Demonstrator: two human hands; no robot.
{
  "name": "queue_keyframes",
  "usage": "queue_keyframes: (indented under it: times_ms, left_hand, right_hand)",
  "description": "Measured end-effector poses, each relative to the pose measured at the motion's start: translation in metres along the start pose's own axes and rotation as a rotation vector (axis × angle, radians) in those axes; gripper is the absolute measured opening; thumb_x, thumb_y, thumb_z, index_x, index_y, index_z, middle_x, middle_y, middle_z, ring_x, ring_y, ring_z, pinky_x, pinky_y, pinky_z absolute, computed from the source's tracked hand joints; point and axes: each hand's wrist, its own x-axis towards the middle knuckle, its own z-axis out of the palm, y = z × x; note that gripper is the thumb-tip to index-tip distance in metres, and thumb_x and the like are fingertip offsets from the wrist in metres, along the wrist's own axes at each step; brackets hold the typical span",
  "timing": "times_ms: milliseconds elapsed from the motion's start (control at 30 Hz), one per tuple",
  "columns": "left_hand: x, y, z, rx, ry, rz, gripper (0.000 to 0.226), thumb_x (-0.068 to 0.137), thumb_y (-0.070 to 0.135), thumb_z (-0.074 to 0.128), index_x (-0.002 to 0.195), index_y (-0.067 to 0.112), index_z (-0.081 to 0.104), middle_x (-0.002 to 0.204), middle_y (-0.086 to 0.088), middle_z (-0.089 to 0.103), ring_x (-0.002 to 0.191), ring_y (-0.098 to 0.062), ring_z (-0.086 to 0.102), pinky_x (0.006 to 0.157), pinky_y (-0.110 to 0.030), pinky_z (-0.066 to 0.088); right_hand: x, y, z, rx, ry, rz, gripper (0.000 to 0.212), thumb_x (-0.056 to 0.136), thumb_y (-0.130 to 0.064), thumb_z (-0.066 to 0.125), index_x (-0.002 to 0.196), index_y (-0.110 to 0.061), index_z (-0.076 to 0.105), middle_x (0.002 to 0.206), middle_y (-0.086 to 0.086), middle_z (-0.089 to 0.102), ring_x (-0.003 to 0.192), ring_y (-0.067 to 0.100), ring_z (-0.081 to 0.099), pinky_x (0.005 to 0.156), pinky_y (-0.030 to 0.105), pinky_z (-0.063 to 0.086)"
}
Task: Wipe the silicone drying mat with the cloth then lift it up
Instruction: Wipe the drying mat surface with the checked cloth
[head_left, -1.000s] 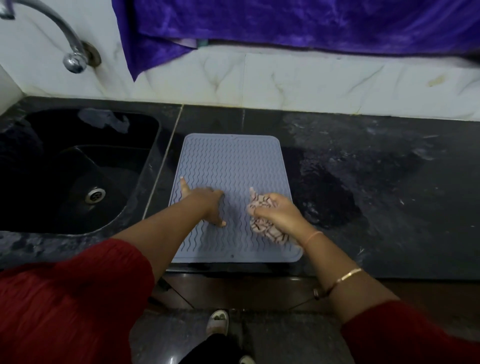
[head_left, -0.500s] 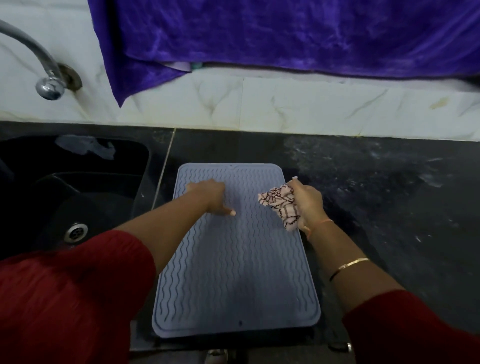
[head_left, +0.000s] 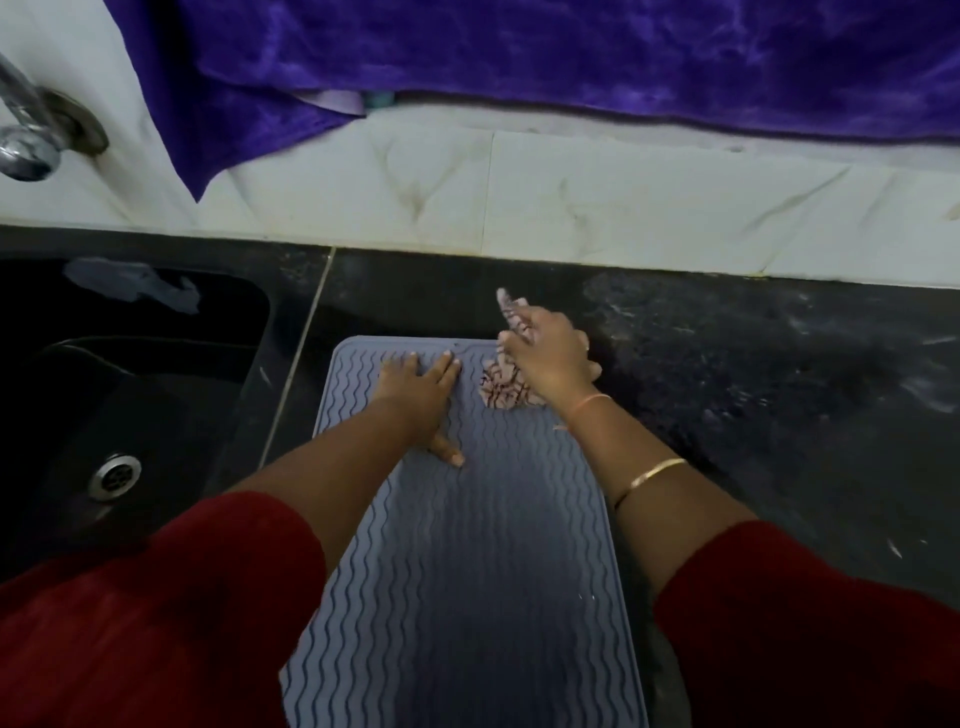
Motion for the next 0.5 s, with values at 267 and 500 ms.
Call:
queue_keyframes:
  times_ms: [267,500]
  left_hand:
    - [0.007,0.014,-0.019,0.157,-0.116,-0.077,0.139,0.06,0.076,0.066,0.15,0.01,-0.017,0.16,-0.007,-0.008,0.145,-0.039,0.008,0.115,-0.059,0.003]
    - [0.012,0.017,-0.028,0.179,-0.172,-0.094,0.146,0.056,0.072,0.072,0.149,0.009,-0.021,0.159,-0.01,-0.016,0.144,-0.039,0.014,0.115,-0.054,0.013]
  right_hand:
    - [0.001,0.002,0.037,-0.771,-0.118,-0.362,0.039,0.087,-0.028,0.05,0.126,-0.025,0.054,0.13,0.002,0.05,0.123,0.035,0.038,0.101,0.057,0.028]
    - [0.013,0.018,0.013,-0.73,-0.083,-0.22,0.036,0.086,-0.02,0.051,0.121,-0.027,0.058,0.123,0.001,0.051,0.118,0.033,0.039,0.093,0.053,0.03]
